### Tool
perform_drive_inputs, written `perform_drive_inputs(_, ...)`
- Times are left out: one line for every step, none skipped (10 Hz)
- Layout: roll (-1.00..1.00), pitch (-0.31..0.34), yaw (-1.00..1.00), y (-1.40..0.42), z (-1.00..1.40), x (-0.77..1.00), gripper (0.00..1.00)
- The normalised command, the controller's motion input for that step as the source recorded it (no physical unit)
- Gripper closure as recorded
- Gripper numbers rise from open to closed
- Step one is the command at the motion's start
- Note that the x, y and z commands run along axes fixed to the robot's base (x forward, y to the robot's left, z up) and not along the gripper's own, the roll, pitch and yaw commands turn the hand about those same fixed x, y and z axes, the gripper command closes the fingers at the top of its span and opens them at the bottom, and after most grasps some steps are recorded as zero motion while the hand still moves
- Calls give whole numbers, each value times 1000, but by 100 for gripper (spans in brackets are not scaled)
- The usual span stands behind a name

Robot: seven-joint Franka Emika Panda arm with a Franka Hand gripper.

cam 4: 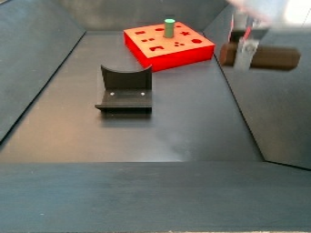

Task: Pick up the hexagon object. Move up. Place the hexagon object on the fixture. Regrasp the hexagon object. Move to above the board. Insert the hexagon object.
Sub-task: Place the hexagon object on the fixture.

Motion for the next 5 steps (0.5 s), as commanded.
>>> perform_drive_inputs(-64, -21, 1000, -933, 242, 1000, 100)
perform_drive_inputs(-67, -16, 1000, -895, 223, 1000, 100)
perform_drive_inputs(-74, -10, 1000, -819, 212, 1000, 100)
perform_drive_inputs(-78, -6, 1000, -747, 195, 1000, 100)
perform_drive_inputs(-83, -2, 1000, -664, 173, 1000, 100)
